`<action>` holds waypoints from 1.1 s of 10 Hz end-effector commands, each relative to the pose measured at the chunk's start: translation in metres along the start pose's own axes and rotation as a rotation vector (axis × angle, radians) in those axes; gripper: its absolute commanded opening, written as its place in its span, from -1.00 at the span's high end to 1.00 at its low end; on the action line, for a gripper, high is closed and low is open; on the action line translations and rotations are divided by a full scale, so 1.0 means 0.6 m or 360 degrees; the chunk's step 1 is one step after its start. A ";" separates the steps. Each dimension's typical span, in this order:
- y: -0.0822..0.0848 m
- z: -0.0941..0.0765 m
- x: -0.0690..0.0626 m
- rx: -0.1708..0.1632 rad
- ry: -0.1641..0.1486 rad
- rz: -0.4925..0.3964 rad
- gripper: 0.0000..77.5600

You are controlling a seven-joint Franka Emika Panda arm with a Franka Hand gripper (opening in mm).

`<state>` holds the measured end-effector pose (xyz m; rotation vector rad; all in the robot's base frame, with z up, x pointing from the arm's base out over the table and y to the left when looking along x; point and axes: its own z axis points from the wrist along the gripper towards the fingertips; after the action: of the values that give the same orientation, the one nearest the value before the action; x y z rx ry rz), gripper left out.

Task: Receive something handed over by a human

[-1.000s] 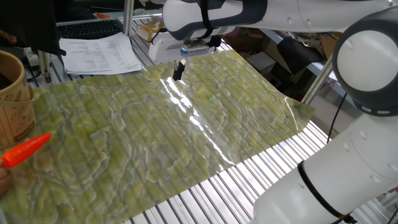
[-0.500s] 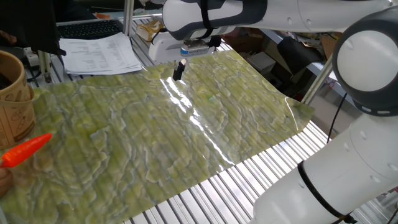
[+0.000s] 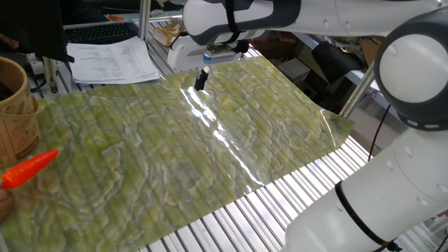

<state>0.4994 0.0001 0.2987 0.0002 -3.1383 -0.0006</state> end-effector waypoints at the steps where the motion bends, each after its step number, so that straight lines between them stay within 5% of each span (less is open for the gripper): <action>1: 0.000 0.000 0.000 0.0056 0.0006 0.0002 1.00; 2: 0.001 -0.001 0.000 0.0110 0.0006 -0.0010 1.00; 11: 0.003 0.003 0.000 0.0102 -0.0002 0.0015 1.00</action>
<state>0.4987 0.0020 0.2973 -0.0067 -3.1285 0.0971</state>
